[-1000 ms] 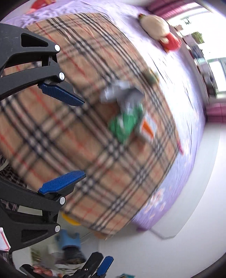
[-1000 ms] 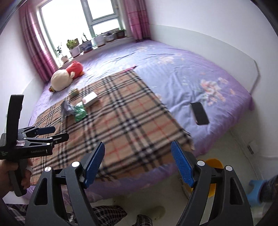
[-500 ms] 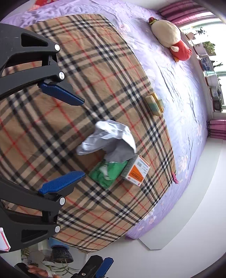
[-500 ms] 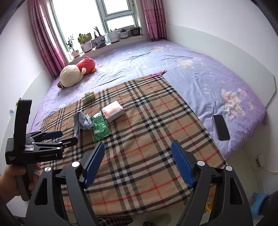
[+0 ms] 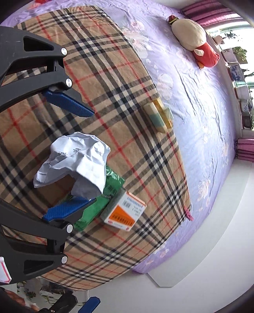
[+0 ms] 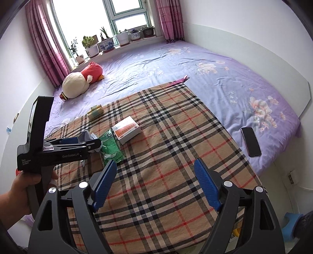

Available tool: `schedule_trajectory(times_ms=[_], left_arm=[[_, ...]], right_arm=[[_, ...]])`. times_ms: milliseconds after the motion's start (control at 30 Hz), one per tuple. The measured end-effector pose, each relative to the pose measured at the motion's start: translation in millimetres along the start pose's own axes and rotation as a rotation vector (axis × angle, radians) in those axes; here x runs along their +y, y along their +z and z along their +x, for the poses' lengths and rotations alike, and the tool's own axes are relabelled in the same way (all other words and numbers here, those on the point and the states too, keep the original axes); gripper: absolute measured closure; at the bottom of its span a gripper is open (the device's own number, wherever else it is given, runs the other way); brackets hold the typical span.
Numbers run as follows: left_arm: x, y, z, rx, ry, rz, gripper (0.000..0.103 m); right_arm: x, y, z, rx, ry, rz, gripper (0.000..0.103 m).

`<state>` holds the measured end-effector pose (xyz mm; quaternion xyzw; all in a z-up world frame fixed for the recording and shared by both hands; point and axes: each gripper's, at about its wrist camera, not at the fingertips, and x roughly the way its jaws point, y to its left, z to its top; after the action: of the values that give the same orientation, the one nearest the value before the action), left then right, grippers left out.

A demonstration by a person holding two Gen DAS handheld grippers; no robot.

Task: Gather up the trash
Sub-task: 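Move both tools back to the trash on the plaid cloth, then grasp the white crumpled paper with left tool while right tool grasps the orange medicine box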

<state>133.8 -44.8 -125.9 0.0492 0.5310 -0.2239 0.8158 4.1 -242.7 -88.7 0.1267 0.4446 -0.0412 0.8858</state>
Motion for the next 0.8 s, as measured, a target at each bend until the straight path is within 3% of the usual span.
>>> schedule_trajectory(times_ms=[267,467,600,800], left_arm=[[37,-15,-8,0.024,0.061,-0.017,0.023],[61,-28,-19,0.033,0.080,-0.037,0.022],[64,-28,-22,0.025,0.070,-0.028,0.022],[57,-13,-20,0.004,0.031,0.003,0.020]], right_arm=[[17,22,47,0.029,0.017,-0.056,0.020],[34,36,94,0.101,0.044,-0.188,0.020],[45,41,119,0.144,0.033,-0.278,0.020],[51,50,134,0.135,0.027,-0.300,0.020]])
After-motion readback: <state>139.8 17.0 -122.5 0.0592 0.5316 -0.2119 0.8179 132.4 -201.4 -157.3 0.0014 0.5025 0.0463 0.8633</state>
